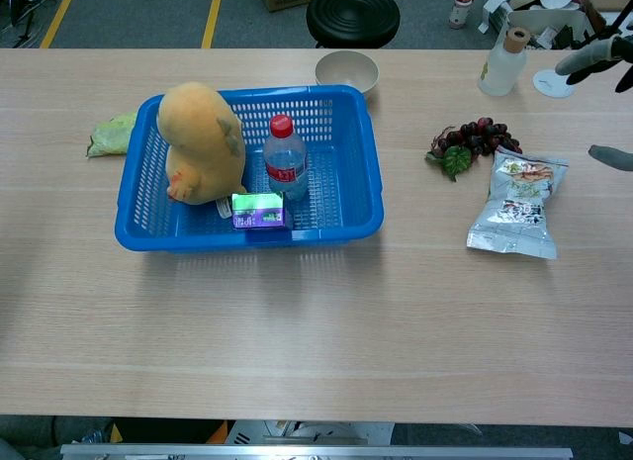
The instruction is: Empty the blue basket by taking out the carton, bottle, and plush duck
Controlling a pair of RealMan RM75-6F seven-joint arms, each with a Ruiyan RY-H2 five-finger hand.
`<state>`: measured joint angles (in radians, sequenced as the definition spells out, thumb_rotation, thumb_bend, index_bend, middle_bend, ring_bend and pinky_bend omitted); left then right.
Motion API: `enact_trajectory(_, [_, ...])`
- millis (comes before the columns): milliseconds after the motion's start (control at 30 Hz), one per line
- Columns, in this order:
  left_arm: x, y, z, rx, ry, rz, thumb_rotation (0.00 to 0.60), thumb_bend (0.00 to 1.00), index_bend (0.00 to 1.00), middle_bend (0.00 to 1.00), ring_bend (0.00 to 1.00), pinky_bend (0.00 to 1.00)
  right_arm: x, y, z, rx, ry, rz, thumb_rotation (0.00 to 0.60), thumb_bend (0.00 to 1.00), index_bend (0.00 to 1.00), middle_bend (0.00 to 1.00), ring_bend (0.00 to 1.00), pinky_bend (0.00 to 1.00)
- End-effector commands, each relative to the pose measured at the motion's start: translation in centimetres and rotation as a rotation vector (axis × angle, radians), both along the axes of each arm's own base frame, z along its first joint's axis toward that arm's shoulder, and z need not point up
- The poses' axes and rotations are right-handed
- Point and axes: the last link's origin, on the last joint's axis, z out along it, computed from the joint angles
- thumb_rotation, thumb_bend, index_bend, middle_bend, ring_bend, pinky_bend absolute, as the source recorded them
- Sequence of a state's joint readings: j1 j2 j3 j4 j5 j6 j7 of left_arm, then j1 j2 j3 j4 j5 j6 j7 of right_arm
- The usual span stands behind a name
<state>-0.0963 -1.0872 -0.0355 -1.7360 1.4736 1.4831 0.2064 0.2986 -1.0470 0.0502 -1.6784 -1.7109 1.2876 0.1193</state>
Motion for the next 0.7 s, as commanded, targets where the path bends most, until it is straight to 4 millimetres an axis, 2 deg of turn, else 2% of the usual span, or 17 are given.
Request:
enact_trajectory(33, [0.1, -0.1, 0.0, 0.002, 0.001, -0.001, 0.600, 0.37, 0.19, 0.27, 0.23, 0.28, 1.6, -0.1, -1.8, 0.083, -0.002, 0.067, 0.600, 0.18, 0.24, 0.30, 0.24, 0.35])
enact_trajectory(400, [0.5, -0.4, 0.1, 0.008, -0.007, 0.006, 0.600, 0.37, 0.19, 0.27, 0.23, 0.28, 8.5, -0.6, -7.5, 0.283, -0.001, 0.309, 0.600, 0.01, 0.23, 0.29, 0.23, 0.35])
enact_trajectory(700, [0.5, -0.6, 0.4, 0.017, -0.011, 0.004, 0.600, 0.37, 0.19, 0.27, 0.23, 0.28, 14.3, -2.2, -12.1, 0.343, -0.006, 0.390, 0.600, 0.00, 0.18, 0.24, 0.21, 0.35])
